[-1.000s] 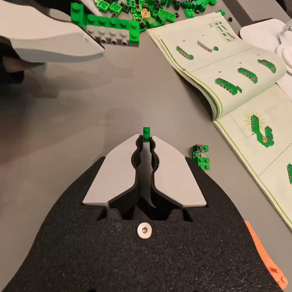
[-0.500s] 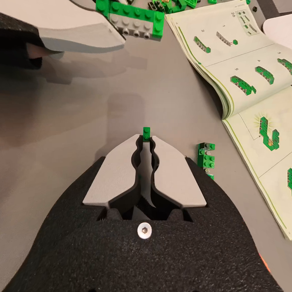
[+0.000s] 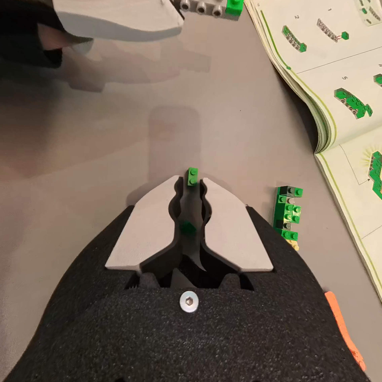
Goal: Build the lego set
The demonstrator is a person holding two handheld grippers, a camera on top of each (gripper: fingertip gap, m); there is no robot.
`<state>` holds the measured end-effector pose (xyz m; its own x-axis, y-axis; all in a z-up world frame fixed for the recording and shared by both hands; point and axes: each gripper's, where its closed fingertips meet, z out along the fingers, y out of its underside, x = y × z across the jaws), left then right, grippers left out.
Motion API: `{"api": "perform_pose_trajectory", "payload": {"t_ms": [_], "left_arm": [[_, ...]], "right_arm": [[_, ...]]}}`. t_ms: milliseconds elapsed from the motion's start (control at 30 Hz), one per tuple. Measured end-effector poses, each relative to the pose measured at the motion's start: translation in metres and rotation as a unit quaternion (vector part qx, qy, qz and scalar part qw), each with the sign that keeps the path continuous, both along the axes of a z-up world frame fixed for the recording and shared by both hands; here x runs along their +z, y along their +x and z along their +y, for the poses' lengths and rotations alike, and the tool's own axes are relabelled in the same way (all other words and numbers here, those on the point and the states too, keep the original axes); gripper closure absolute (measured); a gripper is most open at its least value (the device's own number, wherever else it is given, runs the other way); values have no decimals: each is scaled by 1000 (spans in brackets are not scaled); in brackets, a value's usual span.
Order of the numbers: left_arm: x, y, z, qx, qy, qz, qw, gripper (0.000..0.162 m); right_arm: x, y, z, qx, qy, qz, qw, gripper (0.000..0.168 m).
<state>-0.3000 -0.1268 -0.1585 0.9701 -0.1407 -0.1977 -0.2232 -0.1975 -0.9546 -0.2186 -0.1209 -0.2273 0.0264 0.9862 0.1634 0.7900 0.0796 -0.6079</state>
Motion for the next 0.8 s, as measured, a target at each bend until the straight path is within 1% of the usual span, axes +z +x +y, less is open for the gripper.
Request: {"api": "perform_pose_trajectory", "payload": {"t_ms": [100, 167, 233, 300, 367, 433, 500, 567, 600, 700, 800], "left_arm": [[-2, 0, 1, 1, -4, 7, 1000, 144], [0, -2, 0, 4, -2, 8, 1000, 144], [4, -4, -2, 2, 4, -12, 1000, 144], [9, 0, -6, -18, -6, -59, 998, 144], [12, 11, -13, -58, -36, -118, 991, 144], [11, 27, -22, -110, -83, -182, 974, 144], [17, 39, -30, -146, -106, -227, 957, 144], [22, 45, -36, -157, -117, -234, 952, 144], [23, 48, -39, -165, -129, -233, 950, 144], [23, 56, -47, -188, -163, -230, 941, 144], [24, 57, -51, -191, -174, -220, 941, 144]], "right_arm": [[2, -3, -2, 2, -10, 11, 1000, 138], [9, -4, -3, 9, -6, 27, 1000, 132], [25, -8, -2, 22, 7, 72, 997, 127], [47, -13, -2, 46, 41, 135, 989, 121], [71, -17, -6, 81, 108, 208, 969, 113], [91, -16, -20, 134, 206, 263, 933, 117], [100, -16, -33, 176, 316, 278, 890, 119], [102, -17, -40, 193, 400, 269, 855, 122], [99, -19, -42, 203, 419, 257, 847, 122], [90, -22, -40, 208, 443, 227, 842, 120], [88, -22, -42, 217, 449, 230, 836, 126]]}}
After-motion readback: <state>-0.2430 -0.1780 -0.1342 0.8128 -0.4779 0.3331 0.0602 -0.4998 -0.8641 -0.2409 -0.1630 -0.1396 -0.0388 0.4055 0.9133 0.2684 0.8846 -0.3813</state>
